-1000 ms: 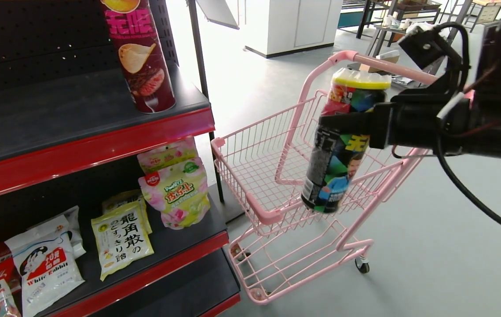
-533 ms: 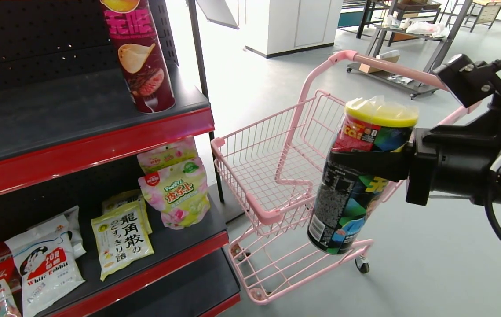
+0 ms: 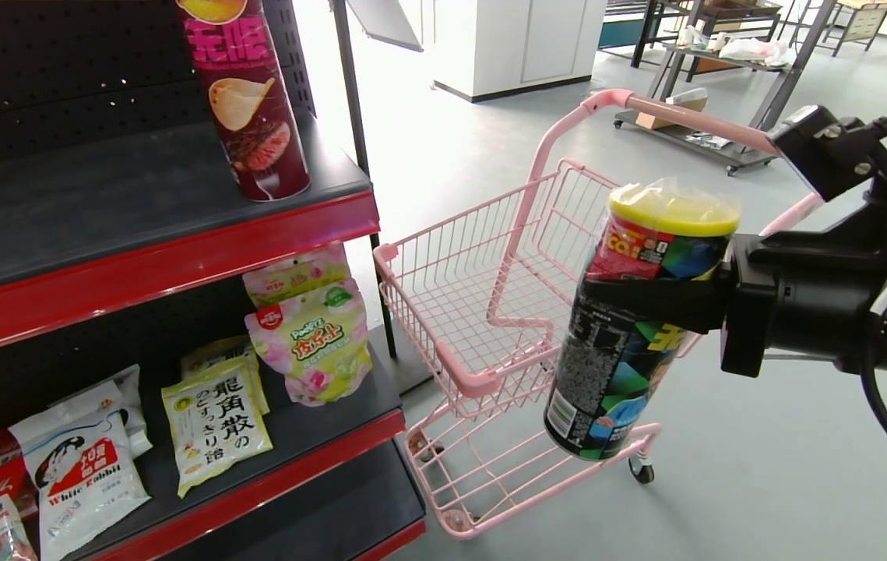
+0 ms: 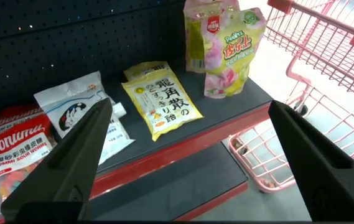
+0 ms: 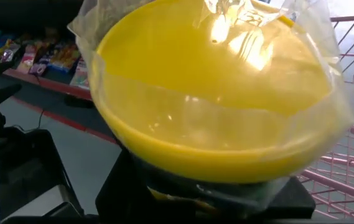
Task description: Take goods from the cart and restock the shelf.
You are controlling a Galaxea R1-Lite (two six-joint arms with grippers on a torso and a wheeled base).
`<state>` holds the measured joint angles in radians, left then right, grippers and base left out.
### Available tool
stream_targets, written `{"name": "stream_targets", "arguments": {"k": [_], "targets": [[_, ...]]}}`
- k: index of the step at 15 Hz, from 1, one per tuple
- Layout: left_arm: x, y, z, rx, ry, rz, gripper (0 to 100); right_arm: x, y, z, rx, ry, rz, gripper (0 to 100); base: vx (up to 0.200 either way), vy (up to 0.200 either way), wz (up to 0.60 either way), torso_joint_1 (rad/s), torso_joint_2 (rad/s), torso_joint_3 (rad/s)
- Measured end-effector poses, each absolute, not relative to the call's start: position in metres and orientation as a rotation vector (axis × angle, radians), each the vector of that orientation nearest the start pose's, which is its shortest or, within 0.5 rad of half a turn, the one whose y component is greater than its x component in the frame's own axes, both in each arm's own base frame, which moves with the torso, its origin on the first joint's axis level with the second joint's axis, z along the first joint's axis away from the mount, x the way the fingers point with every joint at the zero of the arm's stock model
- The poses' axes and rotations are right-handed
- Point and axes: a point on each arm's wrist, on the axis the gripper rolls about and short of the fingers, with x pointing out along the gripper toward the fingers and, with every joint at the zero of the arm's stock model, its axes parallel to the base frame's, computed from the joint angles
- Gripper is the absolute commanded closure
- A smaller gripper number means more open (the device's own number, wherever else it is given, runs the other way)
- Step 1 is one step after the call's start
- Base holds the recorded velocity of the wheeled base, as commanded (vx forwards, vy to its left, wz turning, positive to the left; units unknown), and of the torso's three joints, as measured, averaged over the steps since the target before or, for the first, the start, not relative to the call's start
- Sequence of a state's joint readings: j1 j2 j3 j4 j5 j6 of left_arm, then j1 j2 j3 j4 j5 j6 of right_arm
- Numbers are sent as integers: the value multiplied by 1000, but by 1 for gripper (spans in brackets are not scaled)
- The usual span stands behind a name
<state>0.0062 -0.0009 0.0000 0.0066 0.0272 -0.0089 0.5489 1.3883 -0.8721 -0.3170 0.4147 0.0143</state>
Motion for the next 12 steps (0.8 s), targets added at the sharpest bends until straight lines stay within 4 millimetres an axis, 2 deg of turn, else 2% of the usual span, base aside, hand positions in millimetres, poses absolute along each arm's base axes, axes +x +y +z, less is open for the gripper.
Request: {"name": "stream_targets", "arguments": {"k": [5,12], "targets": [[-23,0,75,-8,3,33,0,192,133,254,-4,214,974,100,0,0,0,111,-436,-322],[-23,0,75,-9,3,33,0,193,134,253,-12,216,975,100,0,0,0,182,-551,-370]]}}
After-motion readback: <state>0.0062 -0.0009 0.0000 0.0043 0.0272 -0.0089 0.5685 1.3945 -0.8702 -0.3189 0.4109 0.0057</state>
